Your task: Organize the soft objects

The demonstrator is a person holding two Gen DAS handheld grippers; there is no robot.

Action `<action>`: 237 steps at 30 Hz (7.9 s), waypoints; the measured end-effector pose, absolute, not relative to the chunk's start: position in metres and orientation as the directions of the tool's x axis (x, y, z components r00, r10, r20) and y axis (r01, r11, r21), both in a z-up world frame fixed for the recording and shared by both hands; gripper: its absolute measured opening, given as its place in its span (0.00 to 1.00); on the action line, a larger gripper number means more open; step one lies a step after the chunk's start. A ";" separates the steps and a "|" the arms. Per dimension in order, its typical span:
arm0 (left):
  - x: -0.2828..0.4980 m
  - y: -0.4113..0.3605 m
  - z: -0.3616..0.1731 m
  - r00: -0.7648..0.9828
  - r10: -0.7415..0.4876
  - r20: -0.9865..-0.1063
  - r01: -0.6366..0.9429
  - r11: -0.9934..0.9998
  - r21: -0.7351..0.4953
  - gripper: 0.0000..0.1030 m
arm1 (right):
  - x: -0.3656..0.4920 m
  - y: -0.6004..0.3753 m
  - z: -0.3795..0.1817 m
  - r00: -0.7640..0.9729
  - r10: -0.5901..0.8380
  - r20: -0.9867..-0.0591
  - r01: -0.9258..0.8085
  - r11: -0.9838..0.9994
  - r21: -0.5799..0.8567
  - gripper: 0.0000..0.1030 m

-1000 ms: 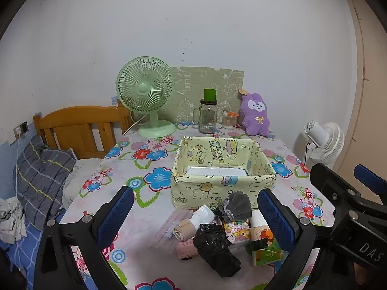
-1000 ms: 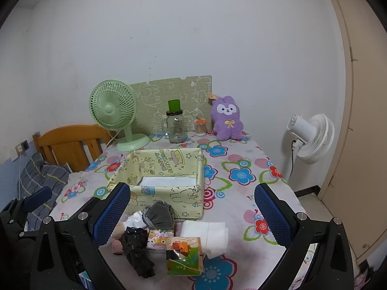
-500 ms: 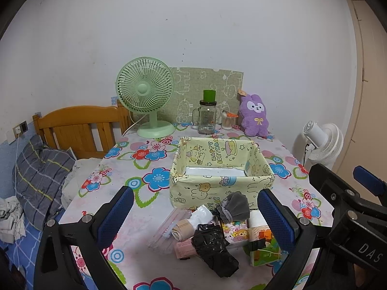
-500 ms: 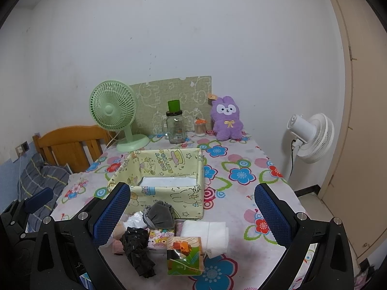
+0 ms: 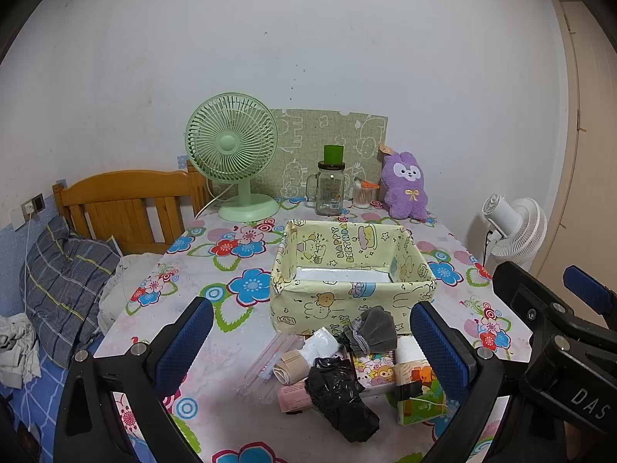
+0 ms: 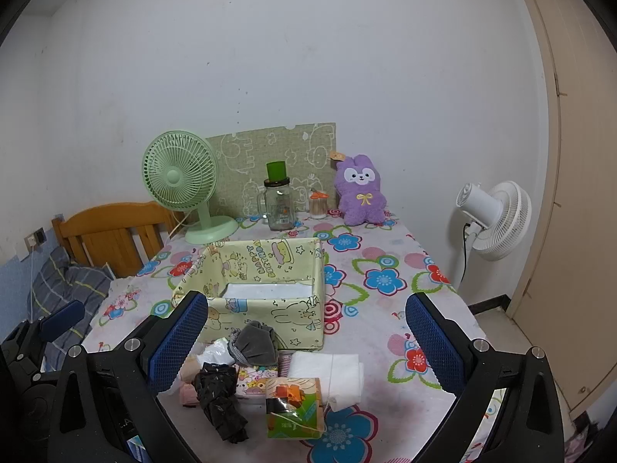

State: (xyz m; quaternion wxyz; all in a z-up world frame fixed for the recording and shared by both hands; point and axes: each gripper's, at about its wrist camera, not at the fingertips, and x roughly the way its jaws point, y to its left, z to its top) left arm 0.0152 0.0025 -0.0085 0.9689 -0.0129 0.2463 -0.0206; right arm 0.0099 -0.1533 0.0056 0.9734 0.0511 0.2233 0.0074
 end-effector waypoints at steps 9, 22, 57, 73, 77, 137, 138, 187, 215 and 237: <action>0.015 0.003 -0.009 0.878 -0.046 -0.476 0.033 0.999 -0.035 0.99 | 0.009 -0.153 0.006 0.900 0.037 -0.434 0.008 0.995 0.103 1.00; 0.014 0.003 -0.009 0.878 -0.046 -0.476 0.034 0.999 -0.035 0.98 | 0.010 -0.153 0.006 0.900 0.043 -0.434 0.003 0.995 0.104 1.00; 0.067 0.019 -0.070 0.787 -0.036 -0.616 0.017 0.999 -0.037 0.82 | 0.067 -0.124 -0.056 0.819 0.087 -0.567 -0.026 0.993 0.114 0.91; 0.100 0.038 -0.106 0.708 -0.016 -0.706 -0.021 0.999 -0.043 0.71 | 0.106 -0.098 -0.093 0.740 0.121 -0.662 -0.061 0.992 0.114 0.90; 0.106 0.044 -0.114 0.691 -0.018 -0.723 -0.030 0.998 -0.054 0.66 | 0.114 -0.091 -0.099 0.723 0.129 -0.679 -0.070 0.991 0.114 0.89; 0.079 0.012 -0.022 0.808 -0.080 -0.584 0.076 0.997 -0.032 0.11 | 0.084 -0.110 -0.016 0.806 0.151 -0.572 -0.059 0.983 0.176 0.59; 0.078 0.011 -0.020 0.810 -0.082 -0.580 0.078 0.996 -0.031 0.11 | 0.083 -0.111 -0.013 0.809 0.150 -0.569 -0.057 0.983 0.177 0.59; 0.190 -0.004 -0.025 0.795 -0.070 -0.602 0.077 0.997 -0.014 0.11 | 0.199 -0.127 -0.023 0.788 0.147 -0.598 -0.042 0.982 0.186 0.59; 0.230 -0.001 -0.062 0.720 -0.078 -0.690 0.078 0.996 -0.031 0.59 | 0.246 -0.108 -0.060 0.723 0.218 -0.656 -0.093 0.971 0.219 0.77; 0.198 -0.010 -0.034 0.765 -0.059 -0.641 0.071 0.997 -0.006 0.88 | 0.211 -0.122 -0.032 0.781 0.167 -0.601 -0.052 0.977 0.205 0.94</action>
